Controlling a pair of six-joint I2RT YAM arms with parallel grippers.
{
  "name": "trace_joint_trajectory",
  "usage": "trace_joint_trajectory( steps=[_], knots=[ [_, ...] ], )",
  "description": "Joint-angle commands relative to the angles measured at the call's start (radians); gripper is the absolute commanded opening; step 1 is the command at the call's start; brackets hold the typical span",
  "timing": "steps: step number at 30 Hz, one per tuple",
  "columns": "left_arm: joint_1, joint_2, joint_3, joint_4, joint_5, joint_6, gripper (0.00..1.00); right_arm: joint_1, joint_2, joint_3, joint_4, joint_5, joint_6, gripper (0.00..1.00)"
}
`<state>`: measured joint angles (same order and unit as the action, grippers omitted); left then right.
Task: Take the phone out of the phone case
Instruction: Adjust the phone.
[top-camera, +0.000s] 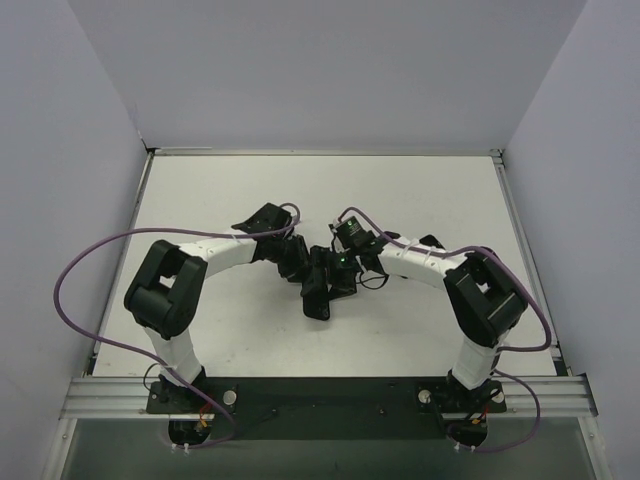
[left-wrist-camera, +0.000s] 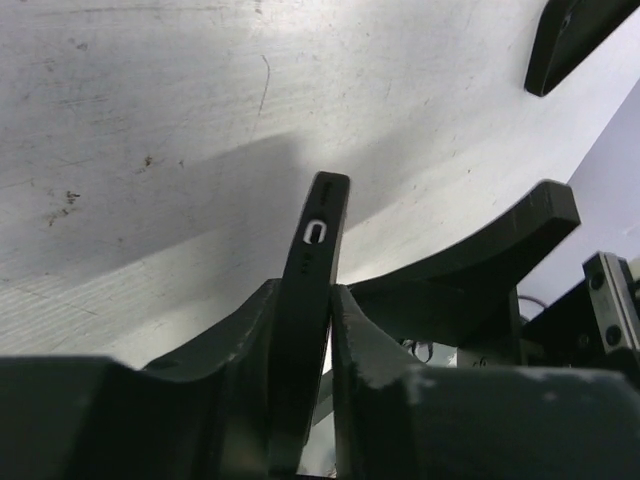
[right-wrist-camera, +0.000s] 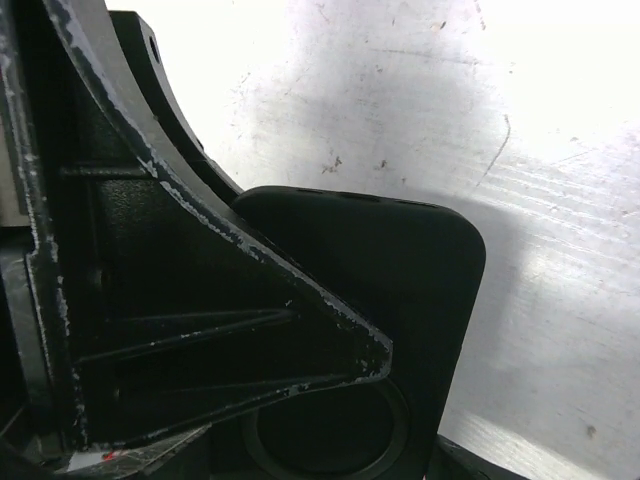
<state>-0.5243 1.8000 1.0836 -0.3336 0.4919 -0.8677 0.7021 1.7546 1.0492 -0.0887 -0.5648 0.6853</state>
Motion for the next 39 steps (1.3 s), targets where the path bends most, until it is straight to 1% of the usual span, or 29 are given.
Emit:
trace_joint_trajectory(
  steps=[1, 2, 3, 4, 5, 6, 7, 8, 9, 10, 11, 12, 13, 14, 15, 16, 18, 20, 25, 28, 29, 31, 32, 34, 35, 37, 38, 39],
  knots=[
    [-0.002, -0.007, 0.024, 0.007, 0.036, -0.014, 0.13, 0.008, 0.006, 0.051, -0.02, 0.023, -0.021, 0.0],
    [0.001, -0.008, 0.024, 0.004, 0.036, -0.014, 0.0, 0.008, 0.006, 0.063, -0.037, 0.045, -0.023, 0.04],
    [0.004, -0.011, 0.024, -0.01, 0.033, -0.017, 0.0, 0.008, 0.002, 0.064, -0.072, 0.06, -0.032, 0.12],
    [0.007, -0.013, 0.024, -0.021, 0.019, -0.02, 0.0, 0.011, -0.019, 0.064, -0.086, 0.11, -0.035, 0.36],
    [0.016, -0.016, 0.029, -0.039, 0.001, -0.025, 0.0, 0.013, -0.038, 0.058, -0.097, 0.138, -0.035, 0.48],
    [0.023, -0.022, 0.032, -0.08, -0.021, -0.031, 0.0, 0.023, -0.058, 0.052, -0.118, 0.166, -0.038, 0.56],
    [0.027, -0.027, 0.033, -0.1, -0.064, -0.049, 0.0, 0.033, -0.104, 0.052, -0.137, 0.257, -0.047, 0.65],
    [0.035, -0.027, 0.044, -0.128, -0.084, -0.06, 0.0, 0.046, -0.127, 0.052, -0.157, 0.302, -0.053, 0.69],
    [0.037, -0.025, 0.051, -0.183, -0.123, -0.07, 0.0, 0.078, -0.148, 0.054, -0.193, 0.357, -0.059, 0.7],
    [0.037, -0.022, 0.065, -0.215, -0.145, -0.085, 0.0, 0.095, -0.185, 0.054, -0.21, 0.4, -0.061, 0.75],
    [0.035, -0.018, 0.09, -0.246, -0.165, -0.091, 0.0, 0.117, -0.202, 0.052, -0.22, 0.478, -0.061, 0.76],
    [0.027, -0.01, 0.105, -0.299, -0.2, -0.097, 0.0, 0.134, -0.216, 0.054, -0.238, 0.515, -0.063, 0.77],
    [0.024, -0.004, 0.119, -0.327, -0.22, -0.109, 0.0, 0.176, -0.24, 0.057, -0.244, 0.545, -0.061, 0.77],
    [0.023, 0.004, 0.137, -0.359, -0.239, -0.113, 0.0, 0.198, -0.244, 0.06, -0.256, 0.618, -0.061, 0.77],
    [0.02, 0.021, 0.177, -0.414, -0.263, -0.113, 0.0, 0.217, -0.247, 0.066, -0.264, 0.647, -0.059, 0.77],
    [0.018, 0.028, 0.193, -0.442, -0.272, -0.114, 0.0, 0.262, -0.241, 0.083, -0.273, 0.681, -0.062, 0.76],
    [0.015, 0.045, 0.226, -0.485, -0.285, -0.117, 0.0, 0.299, -0.215, 0.101, -0.286, 0.745, -0.066, 0.74],
    [0.015, 0.045, 0.234, -0.499, -0.288, -0.128, 0.0, 0.348, -0.187, 0.138, -0.293, 0.769, -0.075, 0.73],
    [0.009, 0.039, 0.249, -0.522, -0.285, -0.136, 0.0, 0.407, -0.083, 0.202, -0.298, 0.862, -0.09, 0.7],
    [0.009, 0.036, 0.26, -0.544, -0.291, -0.131, 0.0, 0.422, -0.035, 0.224, -0.298, 0.931, -0.09, 0.65],
    [0.009, 0.036, 0.262, -0.548, -0.292, -0.131, 0.0, 0.427, -0.026, 0.238, -0.298, 0.942, -0.09, 0.61],
    [0.009, 0.035, 0.257, -0.55, -0.288, -0.132, 0.0, 0.428, 0.009, 0.253, -0.298, 0.953, -0.099, 0.55],
    [0.009, 0.035, 0.256, -0.551, -0.282, -0.132, 0.0, 0.428, 0.02, 0.262, -0.298, 0.953, -0.099, 0.49],
    [0.009, 0.033, 0.253, -0.551, -0.28, -0.134, 0.0, 0.435, 0.051, 0.284, -0.299, 0.953, -0.102, 0.41],
    [0.009, 0.032, 0.251, -0.553, -0.279, -0.136, 0.0, 0.439, 0.062, 0.291, -0.299, 0.951, -0.102, 0.35],
    [0.009, 0.03, 0.249, -0.558, -0.279, -0.136, 0.0, 0.442, 0.074, 0.299, -0.299, 0.942, -0.098, 0.28],
    [0.01, 0.027, 0.251, -0.559, -0.277, -0.137, 0.0, 0.444, 0.085, 0.302, -0.301, 0.942, -0.098, 0.21],
    [0.01, 0.024, 0.251, -0.559, -0.277, -0.139, 0.0, 0.445, 0.091, 0.308, -0.302, 0.945, -0.093, 0.17]
  ],
)
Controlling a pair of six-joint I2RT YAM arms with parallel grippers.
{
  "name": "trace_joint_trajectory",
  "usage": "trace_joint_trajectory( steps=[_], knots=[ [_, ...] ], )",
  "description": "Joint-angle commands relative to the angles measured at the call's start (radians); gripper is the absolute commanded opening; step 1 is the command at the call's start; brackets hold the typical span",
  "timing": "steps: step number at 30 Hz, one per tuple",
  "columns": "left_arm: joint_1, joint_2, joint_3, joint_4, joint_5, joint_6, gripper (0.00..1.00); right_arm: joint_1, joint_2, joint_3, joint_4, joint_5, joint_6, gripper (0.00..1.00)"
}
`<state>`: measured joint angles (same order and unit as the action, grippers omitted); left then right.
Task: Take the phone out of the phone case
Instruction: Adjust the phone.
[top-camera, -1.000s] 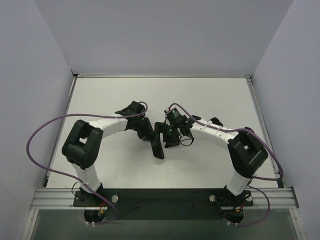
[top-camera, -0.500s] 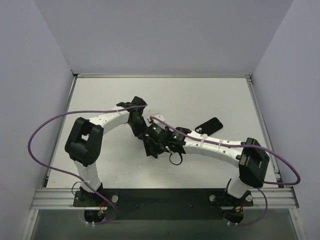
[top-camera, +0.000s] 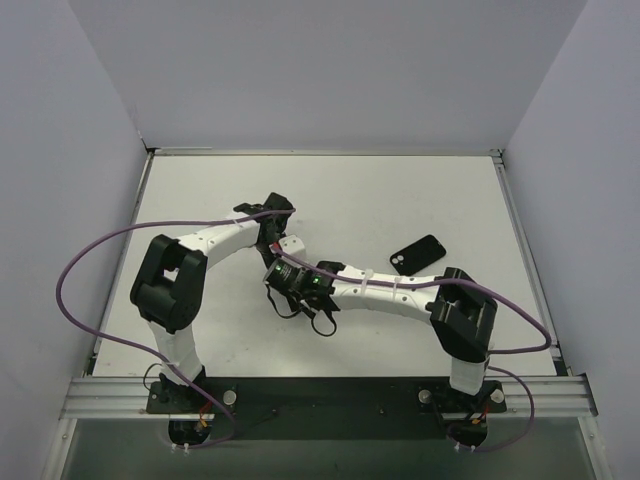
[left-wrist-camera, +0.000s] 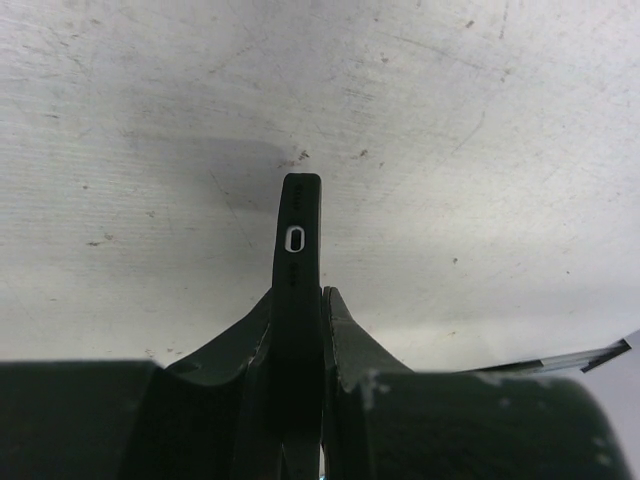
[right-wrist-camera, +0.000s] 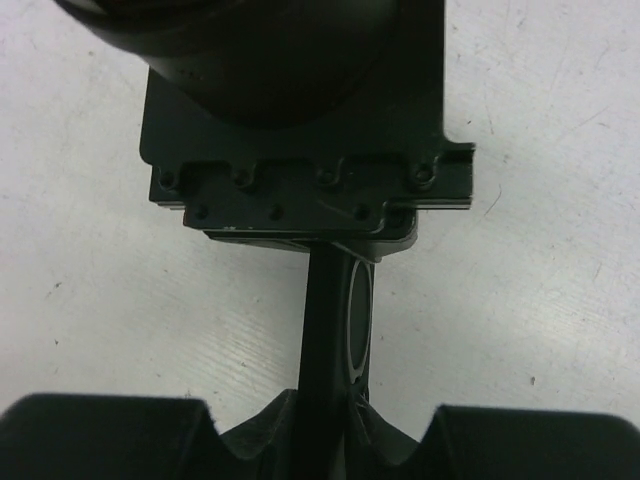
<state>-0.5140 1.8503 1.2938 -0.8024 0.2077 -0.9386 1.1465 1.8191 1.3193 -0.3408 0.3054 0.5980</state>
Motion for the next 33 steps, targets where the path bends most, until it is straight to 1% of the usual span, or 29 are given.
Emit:
trace_joint_trajectory(
  steps=[1, 2, 4, 5, 6, 7, 10, 14, 15, 16, 17, 18, 20, 22, 24, 25, 26, 27, 28, 29, 31, 32, 33],
  knots=[
    [0.0, -0.031, 0.041, -0.093, 0.01, -0.069, 0.0, 0.002, 0.031, 0.04, -0.062, 0.084, 0.008, 0.14],
    [0.002, -0.033, 0.041, -0.092, 0.01, -0.071, 0.0, 0.002, 0.039, 0.044, -0.072, 0.092, 0.014, 0.12],
    [0.003, -0.037, 0.042, -0.093, 0.013, -0.074, 0.0, 0.004, 0.048, 0.049, -0.099, 0.106, 0.029, 0.13],
    [0.002, -0.039, 0.045, -0.092, 0.015, -0.075, 0.0, 0.004, 0.055, 0.05, -0.112, 0.129, 0.032, 0.19],
    [0.003, -0.039, 0.047, -0.09, 0.016, -0.077, 0.0, 0.007, 0.062, 0.055, -0.139, 0.142, 0.039, 0.2],
    [0.003, -0.04, 0.045, -0.092, 0.018, -0.078, 0.0, 0.007, 0.065, 0.063, -0.153, 0.159, 0.043, 0.24],
    [0.003, -0.037, 0.048, -0.089, 0.021, -0.081, 0.0, 0.007, 0.075, 0.063, -0.181, 0.193, 0.054, 0.28],
    [0.003, -0.034, 0.053, -0.095, 0.019, -0.083, 0.0, 0.007, 0.092, 0.076, -0.199, 0.207, 0.06, 0.3],
    [0.003, -0.034, 0.055, -0.098, 0.019, -0.085, 0.0, 0.007, 0.095, 0.081, -0.207, 0.205, 0.059, 0.31],
    [0.003, -0.036, 0.053, -0.098, 0.018, -0.085, 0.0, 0.009, 0.101, 0.089, -0.21, 0.208, 0.059, 0.35],
    [0.003, -0.036, 0.053, -0.096, 0.018, -0.085, 0.0, 0.012, 0.112, 0.103, -0.219, 0.215, 0.059, 0.36],
    [0.003, -0.039, 0.053, -0.098, 0.018, -0.085, 0.0, 0.013, 0.117, 0.107, -0.23, 0.23, 0.06, 0.35],
    [0.003, -0.039, 0.052, -0.095, 0.019, -0.085, 0.0, 0.015, 0.117, 0.107, -0.233, 0.236, 0.065, 0.19],
    [0.003, -0.036, 0.05, -0.081, 0.036, -0.078, 0.0, 0.013, 0.112, 0.106, -0.239, 0.247, 0.072, 0.0],
    [0.006, -0.037, 0.048, -0.046, 0.059, -0.069, 0.0, 0.015, 0.105, 0.101, -0.239, 0.253, 0.077, 0.0],
    [0.009, -0.037, 0.042, -0.022, 0.106, -0.051, 0.0, 0.013, 0.092, 0.1, -0.239, 0.259, 0.077, 0.0],
    [0.014, -0.04, 0.027, -0.003, 0.13, -0.049, 0.03, 0.012, 0.085, 0.1, -0.239, 0.258, 0.079, 0.0],
    [0.019, -0.045, 0.018, 0.017, 0.146, -0.049, 0.09, 0.001, 0.08, 0.1, -0.239, 0.259, 0.082, 0.0],
    [0.02, -0.062, 0.012, 0.055, 0.166, -0.048, 0.17, -0.008, 0.054, 0.097, -0.237, 0.25, 0.095, 0.0],
    [0.025, -0.069, 0.003, 0.069, 0.171, -0.045, 0.42, -0.017, 0.039, 0.095, -0.233, 0.227, 0.098, 0.0],
    [0.028, -0.098, -0.005, 0.118, 0.203, -0.022, 0.66, -0.048, -0.013, 0.08, -0.204, 0.199, 0.102, 0.0],
    [0.037, -0.111, -0.014, 0.138, 0.222, -0.016, 0.75, -0.059, -0.027, 0.074, -0.192, 0.172, 0.102, 0.0],
    [0.042, -0.14, -0.024, 0.187, 0.254, -0.009, 0.86, -0.079, -0.044, 0.063, -0.176, 0.16, 0.103, 0.0]
  ],
)
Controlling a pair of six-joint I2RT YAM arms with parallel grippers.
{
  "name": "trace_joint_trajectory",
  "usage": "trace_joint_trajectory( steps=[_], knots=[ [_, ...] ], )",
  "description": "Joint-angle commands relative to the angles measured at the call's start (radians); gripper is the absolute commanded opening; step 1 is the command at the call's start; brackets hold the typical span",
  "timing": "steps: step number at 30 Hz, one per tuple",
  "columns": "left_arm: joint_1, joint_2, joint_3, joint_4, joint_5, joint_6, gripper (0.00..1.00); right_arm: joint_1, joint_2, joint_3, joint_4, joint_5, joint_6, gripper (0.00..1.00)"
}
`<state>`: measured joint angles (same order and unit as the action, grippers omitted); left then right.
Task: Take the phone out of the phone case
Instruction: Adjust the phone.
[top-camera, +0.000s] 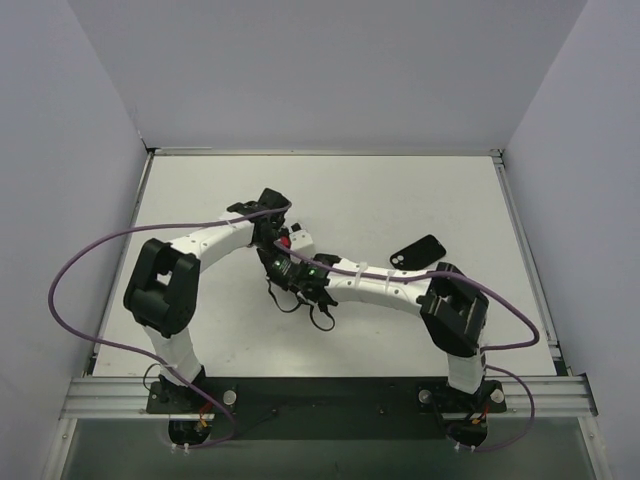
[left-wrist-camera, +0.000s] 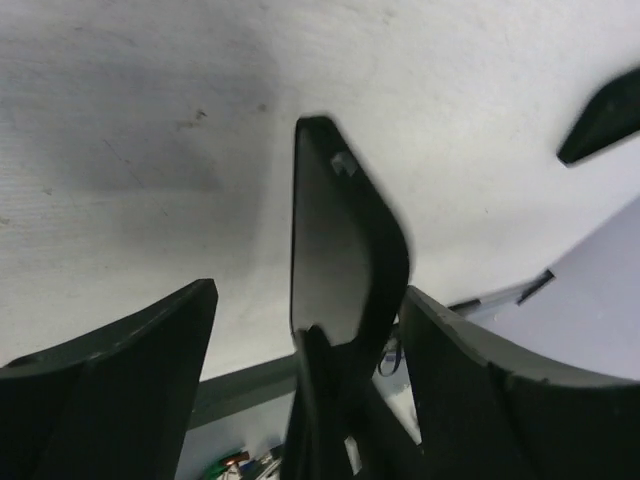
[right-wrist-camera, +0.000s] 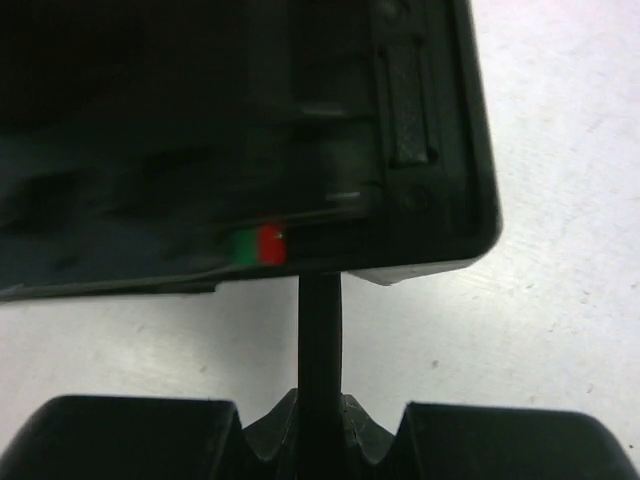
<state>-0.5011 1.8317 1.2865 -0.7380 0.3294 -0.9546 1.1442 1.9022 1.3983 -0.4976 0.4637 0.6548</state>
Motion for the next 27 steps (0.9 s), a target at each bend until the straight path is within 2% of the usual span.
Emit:
trace_joint_trajectory(
  steps=[1, 4, 8, 12, 13, 14, 16, 17, 18, 20, 23, 27],
  knots=[
    [0.036, -0.139, -0.026, 0.146, 0.146, 0.014, 0.91, -0.087, -0.156, -0.021, -0.012, -0.011, 0.048, 0.0],
    [0.065, -0.221, -0.053, 0.238, 0.183, 0.031, 0.92, -0.124, -0.213, -0.051, 0.014, -0.051, 0.048, 0.0],
    [0.122, -0.294, -0.044, 0.275, 0.217, 0.071, 0.94, -0.176, -0.282, -0.1, 0.057, -0.12, 0.057, 0.0],
    [0.18, -0.385, -0.093, 0.288, 0.179, 0.132, 0.95, -0.257, -0.371, -0.189, 0.166, -0.261, 0.104, 0.0],
    [0.203, -0.402, -0.148, 0.31, 0.18, 0.146, 0.95, -0.277, -0.412, -0.22, 0.204, -0.349, 0.12, 0.0],
    [0.213, -0.419, -0.195, 0.356, 0.204, 0.14, 0.95, -0.305, -0.436, -0.272, 0.287, -0.393, 0.132, 0.0],
    [0.24, -0.449, -0.289, 0.581, 0.354, 0.047, 0.95, -0.328, -0.486, -0.317, 0.362, -0.509, 0.169, 0.0],
    [0.249, -0.451, -0.374, 0.659, 0.391, 0.007, 0.95, -0.339, -0.502, -0.334, 0.422, -0.532, 0.177, 0.0],
    [0.253, -0.447, -0.389, 0.714, 0.414, -0.018, 0.95, -0.343, -0.523, -0.353, 0.43, -0.54, 0.189, 0.0],
    [0.243, -0.434, -0.394, 0.718, 0.428, -0.007, 0.95, -0.356, -0.538, -0.375, 0.477, -0.603, 0.226, 0.0],
    [0.243, -0.399, -0.432, 0.888, 0.523, -0.08, 0.94, -0.392, -0.575, -0.465, 0.64, -0.718, 0.301, 0.0],
    [0.243, -0.37, -0.449, 0.982, 0.566, -0.131, 0.91, -0.422, -0.594, -0.533, 0.816, -0.819, 0.39, 0.0]
  ],
)
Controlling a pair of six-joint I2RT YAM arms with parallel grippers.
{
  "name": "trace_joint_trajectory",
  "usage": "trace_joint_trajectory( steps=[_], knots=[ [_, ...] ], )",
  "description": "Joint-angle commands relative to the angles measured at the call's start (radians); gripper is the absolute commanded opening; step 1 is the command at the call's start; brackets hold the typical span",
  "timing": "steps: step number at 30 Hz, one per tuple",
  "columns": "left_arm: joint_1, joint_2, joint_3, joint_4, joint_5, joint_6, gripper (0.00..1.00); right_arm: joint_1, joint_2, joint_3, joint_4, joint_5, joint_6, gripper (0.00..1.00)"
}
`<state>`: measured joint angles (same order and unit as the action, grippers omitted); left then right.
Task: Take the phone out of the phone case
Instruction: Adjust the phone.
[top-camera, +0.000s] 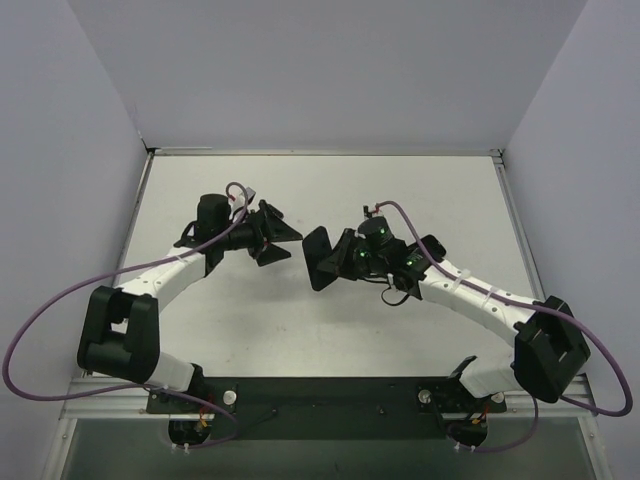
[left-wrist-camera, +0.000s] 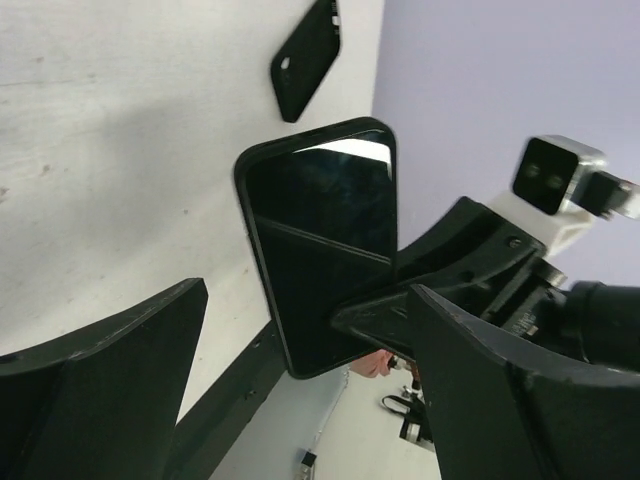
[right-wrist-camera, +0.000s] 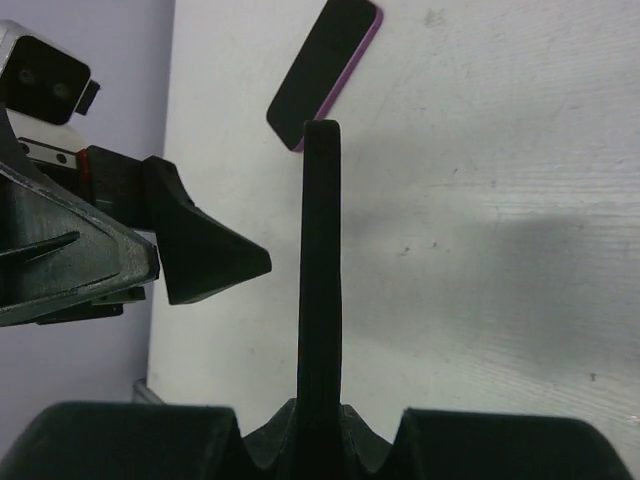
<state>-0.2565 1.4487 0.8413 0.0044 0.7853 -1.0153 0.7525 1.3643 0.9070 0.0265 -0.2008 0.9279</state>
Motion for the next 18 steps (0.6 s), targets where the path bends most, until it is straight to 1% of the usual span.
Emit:
trace_joint_trajectory(
  steps=[1, 4, 6, 7, 8, 10, 14, 16, 18],
  knots=[
    [-0.001, 0.016, -0.007, 0.258, 0.118, -0.081, 0.91, -0.035, -0.056, -0.049, 0.349, -0.17, 0.146, 0.0],
    [-0.003, 0.022, -0.019, 0.331, 0.143, -0.124, 0.89, -0.044, -0.056, -0.08, 0.438, -0.203, 0.182, 0.0],
    [-0.001, 0.022, -0.028, 0.35, 0.16, -0.144, 0.88, -0.051, -0.057, -0.094, 0.484, -0.216, 0.207, 0.0],
    [-0.003, 0.022, -0.031, 0.364, 0.163, -0.147, 0.88, -0.054, -0.057, -0.117, 0.545, -0.222, 0.222, 0.0],
    [-0.003, 0.018, -0.036, 0.362, 0.161, -0.15, 0.87, -0.058, -0.054, -0.125, 0.571, -0.227, 0.25, 0.0],
    [-0.003, 0.019, -0.044, 0.364, 0.164, -0.152, 0.87, -0.059, -0.05, -0.138, 0.619, -0.232, 0.256, 0.0],
    [-0.001, 0.025, -0.056, 0.39, 0.164, -0.175, 0.86, -0.059, -0.044, -0.146, 0.655, -0.235, 0.278, 0.0],
    [-0.001, 0.029, -0.065, 0.436, 0.166, -0.196, 0.86, -0.059, -0.037, -0.143, 0.676, -0.255, 0.287, 0.0],
    [-0.004, 0.035, -0.067, 0.468, 0.166, -0.232, 0.83, -0.058, -0.015, -0.145, 0.737, -0.279, 0.317, 0.0]
  ],
)
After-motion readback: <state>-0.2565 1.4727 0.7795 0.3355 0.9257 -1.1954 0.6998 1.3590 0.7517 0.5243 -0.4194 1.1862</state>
